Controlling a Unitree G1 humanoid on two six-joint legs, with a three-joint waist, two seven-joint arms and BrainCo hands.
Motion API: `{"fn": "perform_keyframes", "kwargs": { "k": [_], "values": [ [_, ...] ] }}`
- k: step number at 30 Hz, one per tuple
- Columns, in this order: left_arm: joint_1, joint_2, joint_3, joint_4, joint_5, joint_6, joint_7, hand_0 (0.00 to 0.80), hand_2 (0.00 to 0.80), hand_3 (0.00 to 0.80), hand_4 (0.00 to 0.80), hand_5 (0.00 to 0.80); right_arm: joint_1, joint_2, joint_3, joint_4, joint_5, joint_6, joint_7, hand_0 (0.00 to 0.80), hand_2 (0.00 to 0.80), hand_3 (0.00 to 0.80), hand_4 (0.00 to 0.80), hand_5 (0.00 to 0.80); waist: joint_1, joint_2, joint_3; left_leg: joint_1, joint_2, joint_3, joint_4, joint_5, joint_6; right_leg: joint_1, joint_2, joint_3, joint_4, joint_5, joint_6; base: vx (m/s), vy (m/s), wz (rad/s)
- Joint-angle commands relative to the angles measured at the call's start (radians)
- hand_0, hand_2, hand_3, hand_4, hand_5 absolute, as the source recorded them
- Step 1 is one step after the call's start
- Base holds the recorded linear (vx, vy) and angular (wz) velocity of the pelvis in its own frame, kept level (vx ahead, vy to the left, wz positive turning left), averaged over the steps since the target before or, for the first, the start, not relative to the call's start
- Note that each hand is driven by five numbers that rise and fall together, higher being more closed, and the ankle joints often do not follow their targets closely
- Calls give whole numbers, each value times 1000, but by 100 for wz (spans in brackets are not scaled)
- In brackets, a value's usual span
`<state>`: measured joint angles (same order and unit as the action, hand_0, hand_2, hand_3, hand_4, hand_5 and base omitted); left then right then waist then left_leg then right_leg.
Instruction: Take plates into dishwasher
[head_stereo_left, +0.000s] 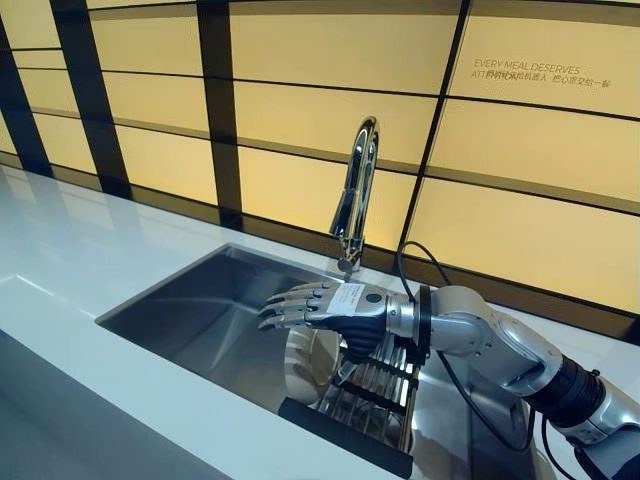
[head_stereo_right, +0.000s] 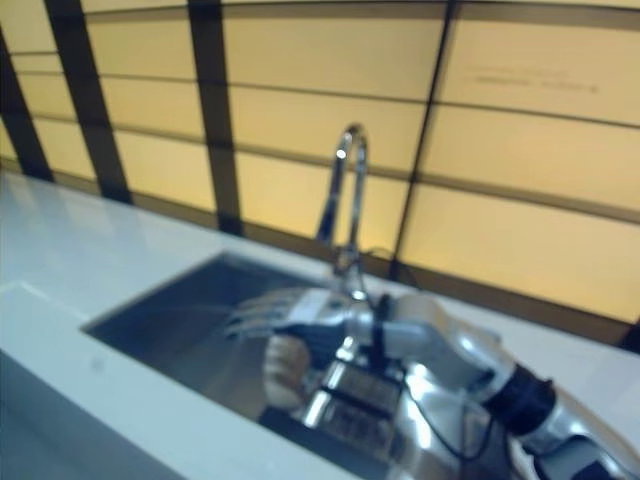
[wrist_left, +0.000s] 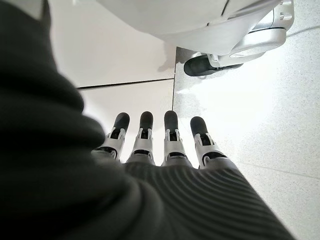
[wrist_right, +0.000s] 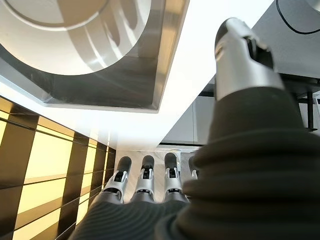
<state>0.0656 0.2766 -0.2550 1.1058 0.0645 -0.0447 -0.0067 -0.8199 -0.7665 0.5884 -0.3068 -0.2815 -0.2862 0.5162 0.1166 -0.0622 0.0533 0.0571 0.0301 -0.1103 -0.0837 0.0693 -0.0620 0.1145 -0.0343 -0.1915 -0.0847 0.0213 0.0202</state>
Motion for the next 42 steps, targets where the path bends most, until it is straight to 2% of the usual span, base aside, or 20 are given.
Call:
{"fn": "perform_keyframes", "kwargs": {
  "k": [1,12,18,19,29,42],
  "values": [
    [-72,11,-16,50,9,-10,1,0,0,0,0,0,-6,-9,-54,-4,34,24,-41,0,0,0,0,0,16,-28,-10,-7,-11,57,5,-25,26,0,-9,-5,6,-5,17,0,0,0],
    [-70,14,-17,50,11,-11,1,0,0,0,0,0,-42,-33,-55,-6,63,23,7,0,0,0,0,0,22,-31,-8,-6,-12,53,5,-24,27,4,-9,-13,6,-5,16,0,0,0],
    [-65,21,-17,49,13,-9,-1,0,0,0,0,0,-111,-70,-48,1,117,61,44,0,0,0,0,0,26,-38,-12,-2,-15,49,3,-23,27,9,-8,-16,4,-5,16,0,0,0],
    [-62,25,-16,49,12,-10,-3,0,0,0,0,0,-132,-75,-43,2,132,83,71,0,0,0,0,0,28,-40,-14,-1,-15,49,2,-22,26,9,-8,-16,4,-5,16,0,0,0],
    [-48,27,-8,39,8,3,-4,0,0,0,0,0,-214,-82,10,2,116,185,185,0,0,0,0,0,34,-55,-23,1,-19,48,0,-20,29,9,-8,-17,4,-2,17,0,0,0],
    [-40,18,0,65,13,3,3,0,0,0,0,0,-291,-92,57,-15,143,219,263,0,0,0,0,0,30,-74,-35,1,-30,58,-4,-24,34,1,-14,-5,2,11,27,16,51,0]
  ]
}}
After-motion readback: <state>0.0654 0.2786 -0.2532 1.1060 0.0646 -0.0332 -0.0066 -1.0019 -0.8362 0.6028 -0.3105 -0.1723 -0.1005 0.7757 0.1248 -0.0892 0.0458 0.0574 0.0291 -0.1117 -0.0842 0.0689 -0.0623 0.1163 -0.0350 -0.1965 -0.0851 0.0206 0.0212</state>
